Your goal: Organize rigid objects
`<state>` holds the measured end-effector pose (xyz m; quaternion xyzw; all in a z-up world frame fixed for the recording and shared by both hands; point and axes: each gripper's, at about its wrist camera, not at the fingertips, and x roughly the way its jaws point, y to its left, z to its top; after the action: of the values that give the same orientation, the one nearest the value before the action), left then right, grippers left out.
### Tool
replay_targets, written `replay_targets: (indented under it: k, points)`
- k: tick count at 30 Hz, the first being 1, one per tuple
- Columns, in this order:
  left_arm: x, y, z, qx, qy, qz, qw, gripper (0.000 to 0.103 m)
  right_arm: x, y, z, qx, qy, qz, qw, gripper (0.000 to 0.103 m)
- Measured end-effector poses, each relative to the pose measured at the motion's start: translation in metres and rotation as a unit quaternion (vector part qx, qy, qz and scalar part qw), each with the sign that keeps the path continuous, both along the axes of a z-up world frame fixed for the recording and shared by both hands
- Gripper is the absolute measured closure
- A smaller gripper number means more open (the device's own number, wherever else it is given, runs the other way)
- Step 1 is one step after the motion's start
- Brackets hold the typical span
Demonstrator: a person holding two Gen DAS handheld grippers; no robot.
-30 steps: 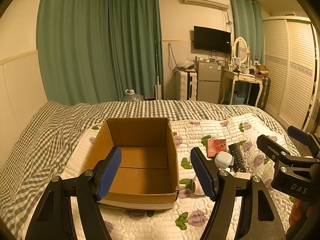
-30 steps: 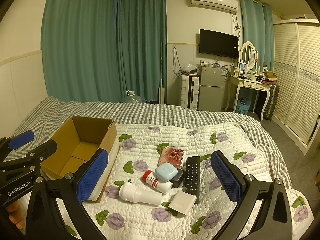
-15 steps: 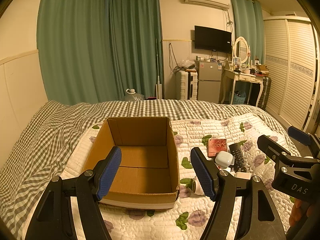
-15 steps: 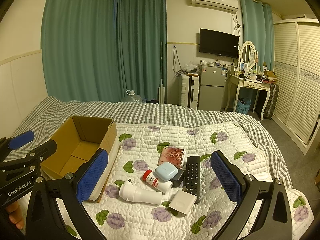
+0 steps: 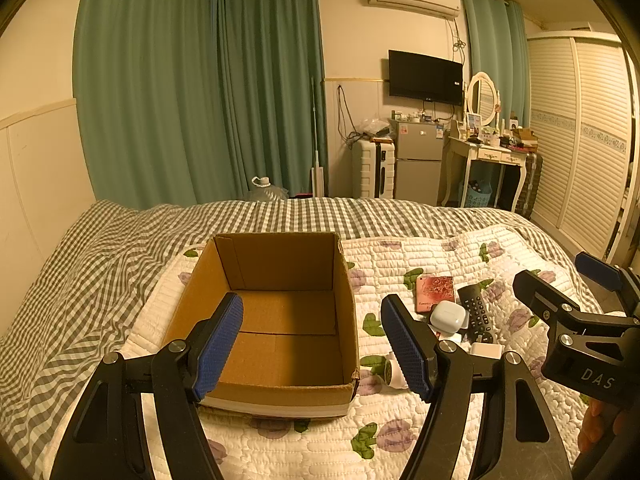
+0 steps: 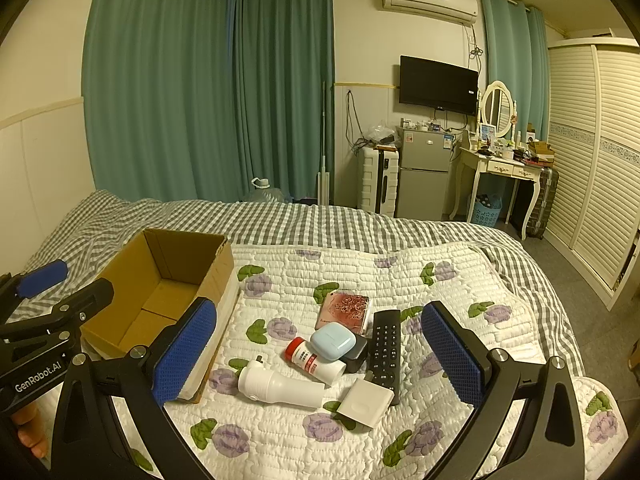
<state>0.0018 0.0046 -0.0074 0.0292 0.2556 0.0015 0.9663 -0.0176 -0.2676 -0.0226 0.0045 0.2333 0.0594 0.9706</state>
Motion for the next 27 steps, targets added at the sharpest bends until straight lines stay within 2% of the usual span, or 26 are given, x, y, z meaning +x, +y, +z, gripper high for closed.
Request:
replay_targets:
  k: [17, 27]
  points:
    - [0.0002, 0.0006, -0.0010, 0.000, 0.000, 0.000, 1.0000, 0.029, 0.0006, 0.0002, 0.0016, -0.001, 0.001, 0.001, 1.000, 0.000]
    - [-0.0009, -0.0029, 0.0031, -0.008, 0.004, -0.019, 0.9998, 0.029, 0.0002, 0.0010, -0.0002, -0.001, 0.001, 0.000, 1.000, 0.000]
